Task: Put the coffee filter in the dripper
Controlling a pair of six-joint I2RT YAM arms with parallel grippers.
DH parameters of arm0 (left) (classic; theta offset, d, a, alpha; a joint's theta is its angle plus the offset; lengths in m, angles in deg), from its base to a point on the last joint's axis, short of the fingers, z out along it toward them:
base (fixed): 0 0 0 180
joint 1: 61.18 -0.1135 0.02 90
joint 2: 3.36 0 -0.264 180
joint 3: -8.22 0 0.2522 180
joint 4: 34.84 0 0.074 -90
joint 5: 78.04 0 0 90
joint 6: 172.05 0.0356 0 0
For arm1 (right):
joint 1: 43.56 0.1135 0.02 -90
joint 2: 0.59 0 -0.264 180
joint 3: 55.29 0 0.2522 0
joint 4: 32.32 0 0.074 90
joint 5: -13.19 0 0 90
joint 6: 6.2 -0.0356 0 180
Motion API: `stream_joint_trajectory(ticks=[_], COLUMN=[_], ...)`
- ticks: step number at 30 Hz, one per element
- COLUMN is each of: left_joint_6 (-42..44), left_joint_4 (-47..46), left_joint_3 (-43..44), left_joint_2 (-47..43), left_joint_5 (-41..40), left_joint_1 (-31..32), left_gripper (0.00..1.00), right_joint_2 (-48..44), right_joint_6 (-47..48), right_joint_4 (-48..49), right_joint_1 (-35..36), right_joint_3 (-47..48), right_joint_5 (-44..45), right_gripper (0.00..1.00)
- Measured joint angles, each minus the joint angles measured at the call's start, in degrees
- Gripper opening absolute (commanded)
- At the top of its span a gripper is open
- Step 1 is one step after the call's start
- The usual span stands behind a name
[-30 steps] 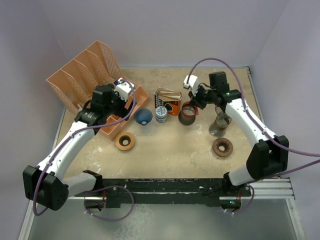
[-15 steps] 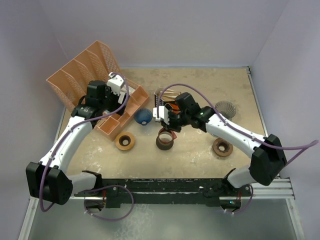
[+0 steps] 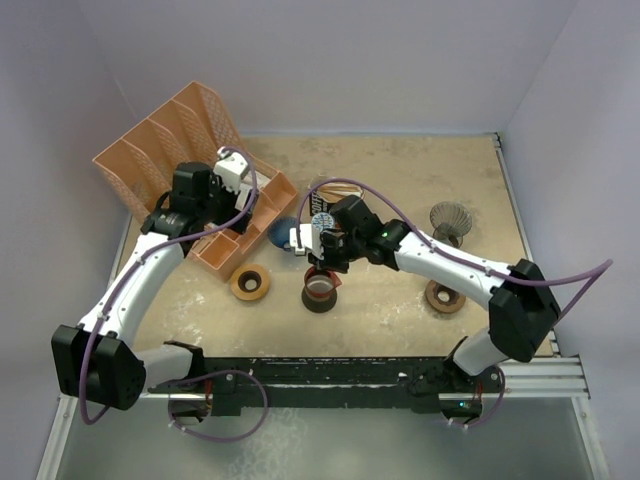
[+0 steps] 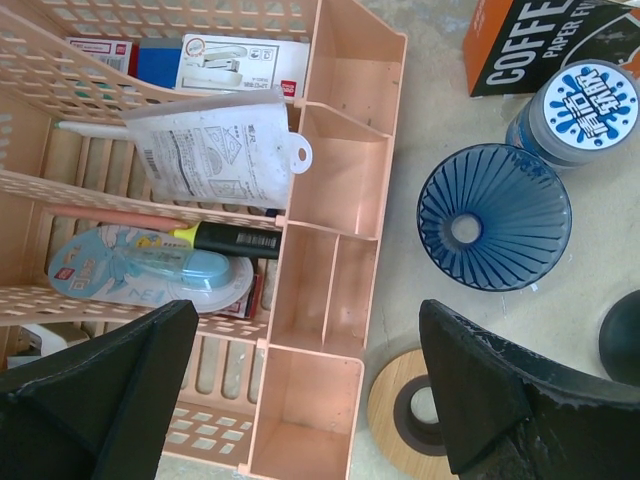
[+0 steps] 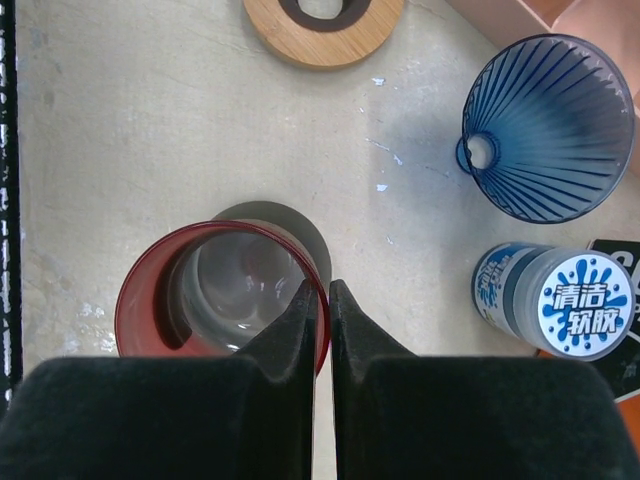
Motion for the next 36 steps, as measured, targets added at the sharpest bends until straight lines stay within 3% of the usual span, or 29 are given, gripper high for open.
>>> stream_joint_trajectory(ticks=[8, 13, 14, 17, 26, 36], left_joint_6=[1.97, 3.58, 4.02, 5.27, 8.79, 16.06], left_joint_4=[1.31, 2.97, 3.37, 4.15, 8.57, 15.19], left_joint_3=[-0.87, -1.53, -1.60, -2.21, -3.41, -6.12], left_joint_2=[-1.57, -2.69, -2.82, -3.54, -6.36, -8.61], left_joint_5=[1.57, 2.45, 2.64, 3.13, 5.22, 7.02], left_joint_1=[0.00, 0.00, 0.00, 0.00, 0.15, 3.02], left_gripper=[0.93, 0.93, 0.93, 0.93, 0.93, 0.90], right_joint_2=[0.85, 0.70, 0.46, -1.57, -11.02, -20.57], right_joint_6=[-0.07, -0.66, -0.87, -1.92, -4.74, -8.26], right_joint_4=[-0.04, 0.02, 0.09, 1.20, 6.97, 13.75], right_joint_1=[0.17, 0.22, 0.22, 0.22, -1.92, -14.86], right_joint_3=[0.00, 0.00, 0.00, -0.26, -1.09, -7.74], right_joint_5=[0.07, -0.15, -0.15, 0.17, 0.83, -0.94], right_gripper=[0.25, 0.45, 0.59, 0.72, 0.76, 0.77])
